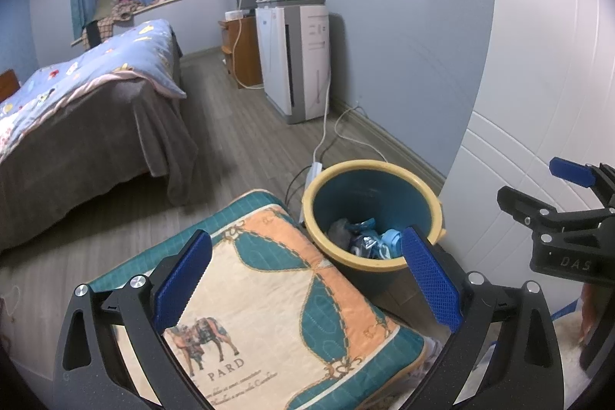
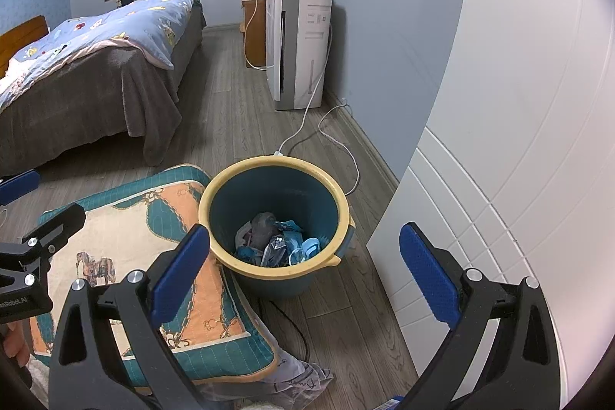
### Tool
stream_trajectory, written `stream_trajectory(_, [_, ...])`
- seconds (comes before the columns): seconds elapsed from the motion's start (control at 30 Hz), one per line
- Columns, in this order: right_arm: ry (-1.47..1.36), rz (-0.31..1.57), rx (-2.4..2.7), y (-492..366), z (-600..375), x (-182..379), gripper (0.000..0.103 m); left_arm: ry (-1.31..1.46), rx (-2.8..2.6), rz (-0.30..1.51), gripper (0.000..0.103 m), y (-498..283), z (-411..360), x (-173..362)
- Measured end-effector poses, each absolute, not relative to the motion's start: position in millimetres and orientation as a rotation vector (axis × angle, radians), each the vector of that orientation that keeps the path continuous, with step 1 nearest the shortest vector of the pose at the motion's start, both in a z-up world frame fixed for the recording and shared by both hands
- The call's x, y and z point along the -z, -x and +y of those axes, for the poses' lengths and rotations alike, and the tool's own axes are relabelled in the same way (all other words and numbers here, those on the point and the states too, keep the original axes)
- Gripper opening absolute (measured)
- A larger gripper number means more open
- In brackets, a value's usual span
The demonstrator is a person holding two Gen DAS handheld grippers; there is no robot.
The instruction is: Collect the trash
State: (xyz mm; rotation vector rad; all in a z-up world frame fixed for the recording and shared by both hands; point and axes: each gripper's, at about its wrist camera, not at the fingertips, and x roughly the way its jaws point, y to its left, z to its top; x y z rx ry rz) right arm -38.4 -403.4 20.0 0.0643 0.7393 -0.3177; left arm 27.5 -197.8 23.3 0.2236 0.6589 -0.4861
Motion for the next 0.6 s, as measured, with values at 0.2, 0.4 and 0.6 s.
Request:
stream_trajectory(0.2, [-0.065,0.739,0.317,38.4,-403.8,-20.1,0.097,-0.223,0.485,0.656,0.098,-27.5,-198.6,-23.7])
stream_trajectory(0.4, [-0.068,0.738,0.317,38.4,-404.7,-20.1,0.097,-0.224,0.485,0.657,0.098,-27.4,-198.6,-23.8])
stream_trajectory(0.6, [-0.066,0.739,0.316,38.2,-405.5,-19.8,0.097,-0.223,0.485,0.658,0.098,-27.7,-198.1,-24.3])
